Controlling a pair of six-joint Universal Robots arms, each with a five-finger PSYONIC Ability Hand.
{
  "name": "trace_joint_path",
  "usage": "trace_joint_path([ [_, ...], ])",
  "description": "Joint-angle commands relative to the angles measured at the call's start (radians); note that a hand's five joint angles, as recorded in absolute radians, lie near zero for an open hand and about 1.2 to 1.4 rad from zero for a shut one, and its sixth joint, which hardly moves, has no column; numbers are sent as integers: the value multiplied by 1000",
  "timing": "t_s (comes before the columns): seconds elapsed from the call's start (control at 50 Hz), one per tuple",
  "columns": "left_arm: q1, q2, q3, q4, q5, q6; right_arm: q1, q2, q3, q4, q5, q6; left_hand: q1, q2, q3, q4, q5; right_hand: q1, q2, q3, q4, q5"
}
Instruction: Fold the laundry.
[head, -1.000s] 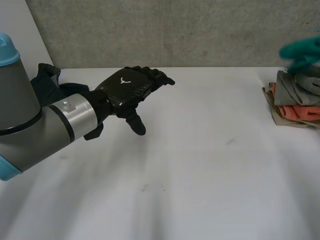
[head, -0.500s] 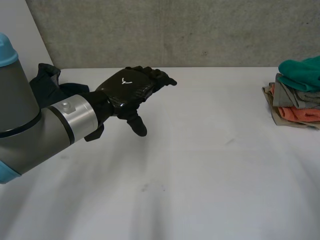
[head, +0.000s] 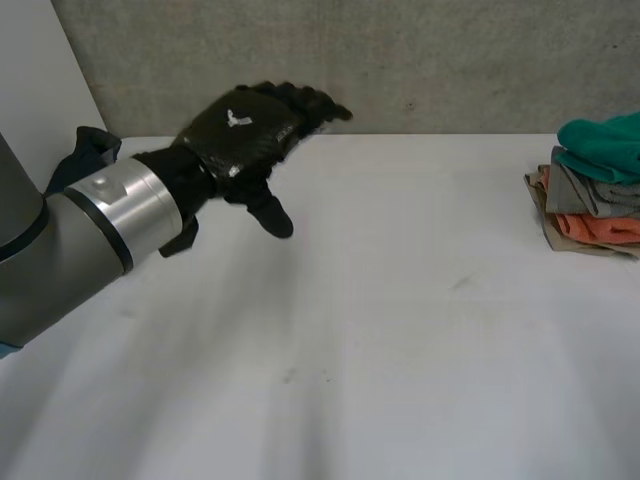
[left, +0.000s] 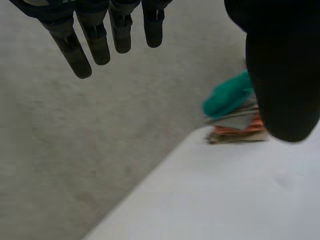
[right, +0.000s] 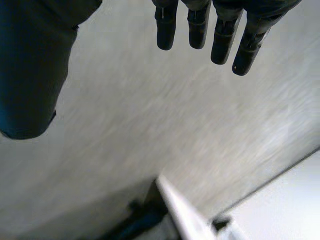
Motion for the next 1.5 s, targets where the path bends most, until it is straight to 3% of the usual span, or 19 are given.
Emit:
trace_joint_path([
  [0.02,63,45,-48,346,-325,-18,296,-286,420,-463,-214,336,9,-5,-14,-5,-20,-38,-48,-37,-64,-71],
  [0.06,125,36,-51,415,-348,-11,403,-318,539,-556,-321,380,17,3,-5,3,-11,-38,-48,-37,-64,-71],
  [0.14,251,-37,-31,427,-320,-2,569,-314,673,-570,-412,373,20,6,-2,7,-8,-38,-48,-37,-64,-71],
  [0.24,402,-224,66,376,-238,41,671,-250,736,-433,-400,304,44,30,21,30,15,-38,-48,-37,-64,-71],
  [0.3,471,-339,140,313,-177,126,712,-169,732,-297,-370,228,44,30,21,30,15,-38,-48,-37,-64,-71],
  [0.46,535,-638,358,190,-118,366,737,-72,733,-169,-293,69,82,68,59,68,53,-38,-48,-37,-64,-71],
  [0.66,542,-847,561,184,-98,378,731,-67,733,-169,-287,65,187,173,165,174,159,-38,-48,-37,-64,-71],
  [0.74,542,-921,638,187,-89,377,731,-64,735,-171,-287,66,562,548,540,548,533,-38,-48,-37,-64,-71],
  [0.76,540,-933,653,196,-92,380,731,-61,735,-171,-285,66,944,930,922,930,916,-38,-48,-37,-64,-71],
  [0.78,536,-935,655,210,-92,381,731,-58,735,-171,-285,65,1157,1143,1135,1143,1129,-38,-48,-37,-64,-71],
  [0.88,487,-868,580,337,-114,361,731,-55,735,-172,-282,65,1203,1189,1181,1189,1174,-38,-48,-37,-64,-71],
  [1.02,309,-550,284,483,-98,204,716,-62,718,-174,-238,77,1203,1189,1181,1189,1174,-38,-48,-37,-64,-71],
  [1.14,57,-381,101,538,-30,41,677,-75,696,-187,-115,100,1203,1189,1181,1189,1174,-38,-48,-37,-64,-71],
  [1.3,-259,-462,55,526,-14,-34,623,-93,674,-190,-38,148,1203,1189,1181,1189,1174,-38,-48,-37,-64,-71],
  [1.32,-282,-478,57,526,-16,-34,617,-93,666,-190,-37,154,1116,1102,1094,1102,1088,-38,-48,-37,-64,-71],
  [1.34,-313,-500,57,522,-17,-33,613,-92,663,-189,-37,158,566,552,544,552,537,-38,-48,-37,-64,-71],
  [1.38,-327,-502,53,514,-22,-28,602,-93,657,-189,-35,164,70,56,47,56,41,-38,-48,-37,-64,-71],
  [1.4,-339,-493,53,505,-34,-28,593,-93,651,-187,-35,164,-19,-33,-41,-32,-47,-38,-48,-37,-64,-71],
  [1.5,-337,-420,53,473,-123,-30,590,-93,641,-175,-38,163,-19,-33,-41,-32,-47,-38,-48,-37,-64,-71],
])
